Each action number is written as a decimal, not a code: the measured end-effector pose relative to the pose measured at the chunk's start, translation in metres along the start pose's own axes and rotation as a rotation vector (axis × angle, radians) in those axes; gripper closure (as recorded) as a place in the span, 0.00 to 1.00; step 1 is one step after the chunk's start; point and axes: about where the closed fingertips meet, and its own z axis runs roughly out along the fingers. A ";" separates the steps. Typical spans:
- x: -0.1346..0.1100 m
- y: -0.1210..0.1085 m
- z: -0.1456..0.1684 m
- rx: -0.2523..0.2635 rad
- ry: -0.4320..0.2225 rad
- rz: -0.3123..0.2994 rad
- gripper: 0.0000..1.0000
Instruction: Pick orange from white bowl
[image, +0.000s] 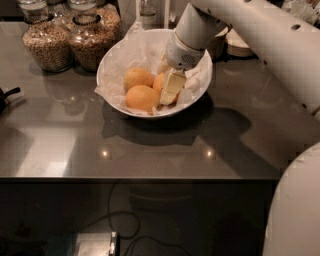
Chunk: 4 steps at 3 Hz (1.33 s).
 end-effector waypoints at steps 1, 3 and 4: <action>0.010 0.001 -0.002 0.017 0.004 0.036 0.35; 0.039 -0.002 -0.012 0.083 -0.030 0.153 0.37; 0.038 -0.006 -0.017 0.105 -0.044 0.155 0.36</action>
Offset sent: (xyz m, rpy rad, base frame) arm 0.0053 -0.0604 0.0029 0.0663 -0.0272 -0.2269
